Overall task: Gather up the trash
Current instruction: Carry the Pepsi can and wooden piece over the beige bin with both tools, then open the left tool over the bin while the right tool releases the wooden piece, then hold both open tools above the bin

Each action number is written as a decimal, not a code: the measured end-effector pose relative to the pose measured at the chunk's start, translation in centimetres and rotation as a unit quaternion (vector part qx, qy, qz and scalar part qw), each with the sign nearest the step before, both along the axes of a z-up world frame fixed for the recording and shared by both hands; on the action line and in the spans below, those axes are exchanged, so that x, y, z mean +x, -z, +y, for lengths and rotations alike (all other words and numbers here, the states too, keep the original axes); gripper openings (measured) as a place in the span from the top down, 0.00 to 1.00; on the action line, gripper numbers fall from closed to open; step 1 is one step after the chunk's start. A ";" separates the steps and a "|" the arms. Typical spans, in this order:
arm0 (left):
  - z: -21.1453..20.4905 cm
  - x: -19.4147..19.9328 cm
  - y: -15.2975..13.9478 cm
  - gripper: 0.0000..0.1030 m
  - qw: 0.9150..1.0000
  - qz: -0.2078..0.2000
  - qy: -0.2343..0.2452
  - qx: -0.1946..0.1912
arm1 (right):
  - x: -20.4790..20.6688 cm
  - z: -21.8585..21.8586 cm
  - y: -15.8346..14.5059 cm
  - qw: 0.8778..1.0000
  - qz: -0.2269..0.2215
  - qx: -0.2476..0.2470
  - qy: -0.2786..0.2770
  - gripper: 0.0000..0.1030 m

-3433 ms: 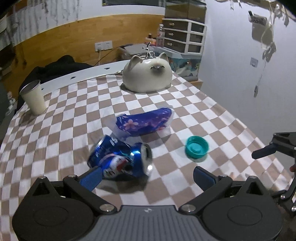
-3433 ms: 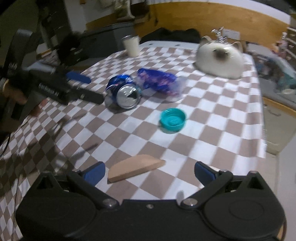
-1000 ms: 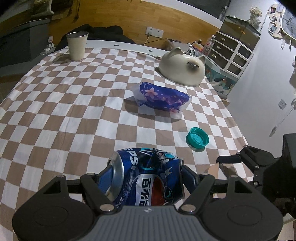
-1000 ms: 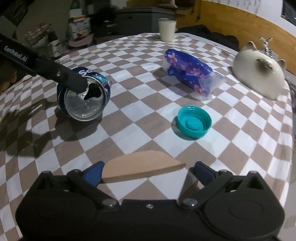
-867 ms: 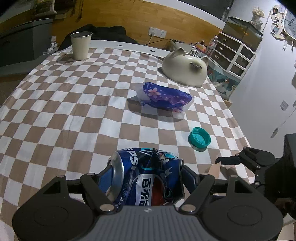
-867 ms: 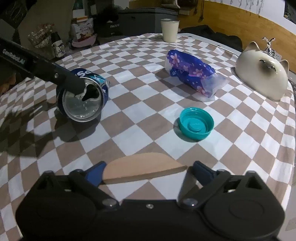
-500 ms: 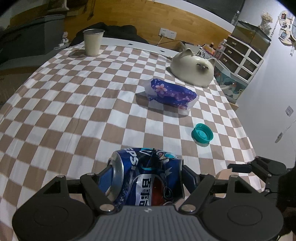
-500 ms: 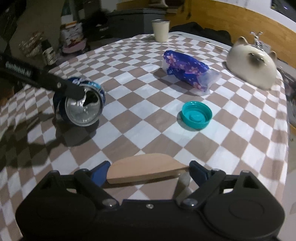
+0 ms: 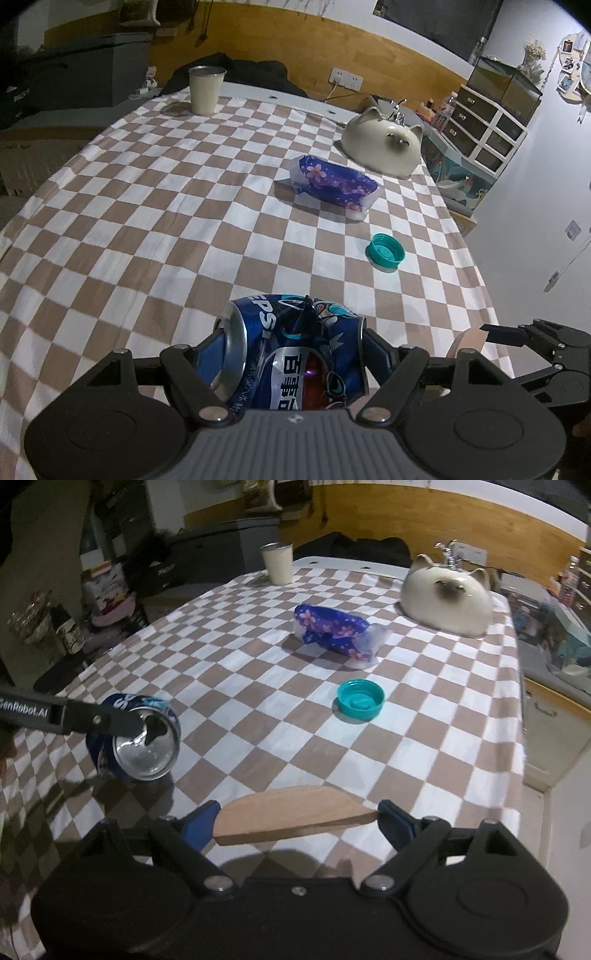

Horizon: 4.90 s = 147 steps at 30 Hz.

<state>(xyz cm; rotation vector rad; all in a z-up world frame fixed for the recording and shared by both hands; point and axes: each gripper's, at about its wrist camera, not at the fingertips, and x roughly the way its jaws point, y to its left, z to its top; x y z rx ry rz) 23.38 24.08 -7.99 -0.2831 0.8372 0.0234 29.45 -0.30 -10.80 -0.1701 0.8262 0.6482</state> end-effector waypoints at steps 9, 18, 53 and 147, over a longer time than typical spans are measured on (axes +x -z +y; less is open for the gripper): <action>-2.2 -3.5 -2.0 0.26 1.000 -0.019 -0.010 0.012 | -3.1 -2.3 -2.0 0.999 -0.011 0.018 0.030 0.11; -5.7 -5.8 -3.7 0.26 0.999 -0.029 -0.010 0.022 | -5.4 -5.4 -3.7 0.998 -0.023 0.035 0.052 0.11; -29.0 4.2 -1.8 0.26 0.999 0.004 0.025 0.023 | 2.5 -28.9 -2.2 0.994 0.004 0.054 0.094 0.11; -41.8 17.3 24.0 0.00 0.948 0.278 0.154 0.004 | 10.2 -40.2 21.2 0.963 0.228 -0.057 0.134 0.00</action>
